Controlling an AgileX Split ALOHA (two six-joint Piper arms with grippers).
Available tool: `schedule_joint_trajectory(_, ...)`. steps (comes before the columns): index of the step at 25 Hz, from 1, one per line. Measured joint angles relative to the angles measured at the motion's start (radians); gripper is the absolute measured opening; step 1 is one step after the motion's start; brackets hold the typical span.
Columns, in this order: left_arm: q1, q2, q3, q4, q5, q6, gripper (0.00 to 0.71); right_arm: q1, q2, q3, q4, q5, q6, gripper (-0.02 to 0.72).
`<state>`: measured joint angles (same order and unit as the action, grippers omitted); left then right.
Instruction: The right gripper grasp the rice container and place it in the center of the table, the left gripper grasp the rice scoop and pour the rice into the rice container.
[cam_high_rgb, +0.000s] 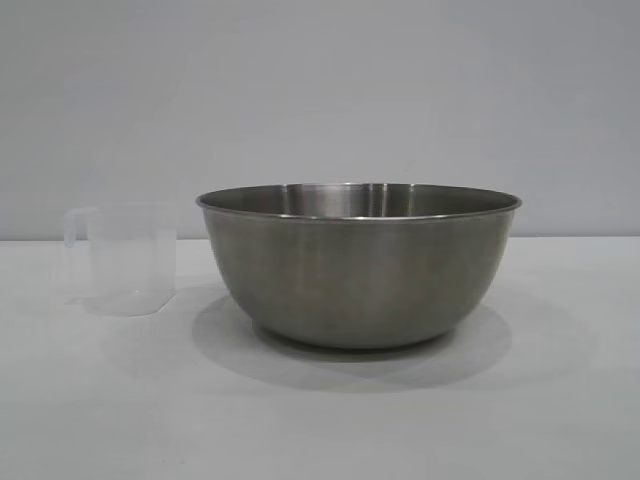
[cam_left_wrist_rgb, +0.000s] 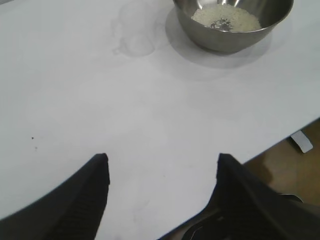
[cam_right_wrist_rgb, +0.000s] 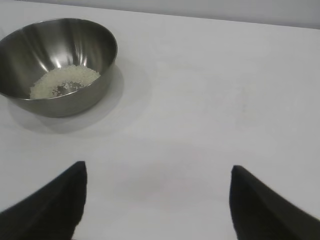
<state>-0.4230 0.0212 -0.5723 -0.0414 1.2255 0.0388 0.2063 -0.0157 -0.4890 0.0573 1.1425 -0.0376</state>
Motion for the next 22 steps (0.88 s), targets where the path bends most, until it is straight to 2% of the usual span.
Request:
schedule_joint_trajectory(8,0.000,0.000,0.071,0.028,-0.082,-0.002,0.398,0.000,0.000,0.000,0.000,0.000,0.000,0.540)
schedule_joint_trajectory(22,0.000,0.000,0.088,0.032,-0.103,-0.008,0.398,0.000,0.000,0.000,0.000,0.000,0.000,0.540)
